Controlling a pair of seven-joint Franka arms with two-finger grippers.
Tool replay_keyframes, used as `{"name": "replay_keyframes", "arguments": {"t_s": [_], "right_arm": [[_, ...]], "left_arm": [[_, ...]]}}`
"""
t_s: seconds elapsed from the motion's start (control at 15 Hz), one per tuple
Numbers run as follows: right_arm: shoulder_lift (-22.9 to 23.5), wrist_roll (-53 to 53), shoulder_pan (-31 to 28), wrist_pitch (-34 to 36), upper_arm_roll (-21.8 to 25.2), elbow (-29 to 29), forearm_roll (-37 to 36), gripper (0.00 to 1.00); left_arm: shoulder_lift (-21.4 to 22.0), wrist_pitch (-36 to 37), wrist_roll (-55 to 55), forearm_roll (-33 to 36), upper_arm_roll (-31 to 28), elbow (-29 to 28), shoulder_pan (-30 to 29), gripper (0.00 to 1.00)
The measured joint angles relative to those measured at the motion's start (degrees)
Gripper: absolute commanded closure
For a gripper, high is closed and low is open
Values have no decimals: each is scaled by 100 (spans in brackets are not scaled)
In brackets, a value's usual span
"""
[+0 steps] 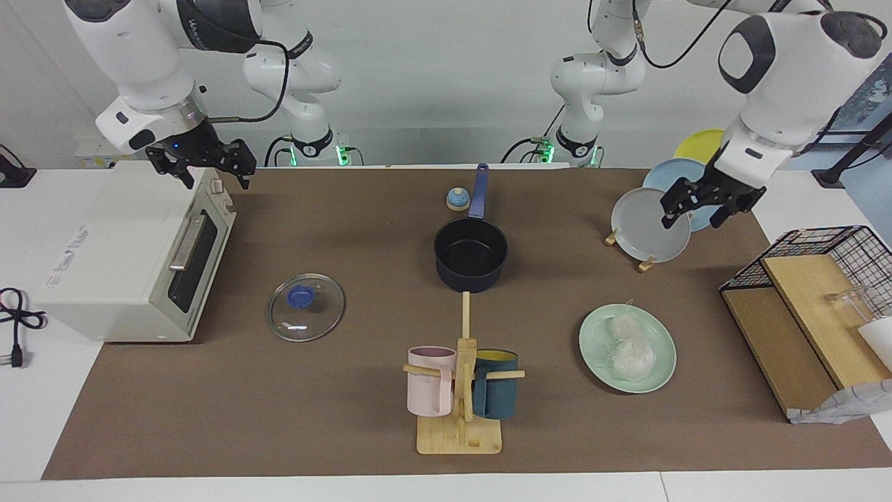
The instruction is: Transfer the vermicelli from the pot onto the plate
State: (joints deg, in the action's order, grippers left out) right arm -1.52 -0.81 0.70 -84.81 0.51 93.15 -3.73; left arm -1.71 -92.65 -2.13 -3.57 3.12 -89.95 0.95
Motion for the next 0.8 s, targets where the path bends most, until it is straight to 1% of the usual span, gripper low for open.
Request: {"name": "replay_keyframes", "arguments": {"t_s": [0.2, 0.4, 0.53, 0.8], "right_arm": [[0, 0, 0, 0, 0, 0, 0, 0], [0, 0, 0, 0, 0, 0, 0, 0], [0, 0, 0, 0, 0, 0, 35, 0], [0, 0, -9, -19, 3, 0, 227, 0]], "left_arm": [[390, 146, -10, 5, 4, -377, 1, 0], [479, 189, -12, 11, 18, -634, 11, 0], [482, 345, -12, 160, 52, -619, 45, 0], [482, 768, -35, 291, 54, -300, 212, 0]]}}
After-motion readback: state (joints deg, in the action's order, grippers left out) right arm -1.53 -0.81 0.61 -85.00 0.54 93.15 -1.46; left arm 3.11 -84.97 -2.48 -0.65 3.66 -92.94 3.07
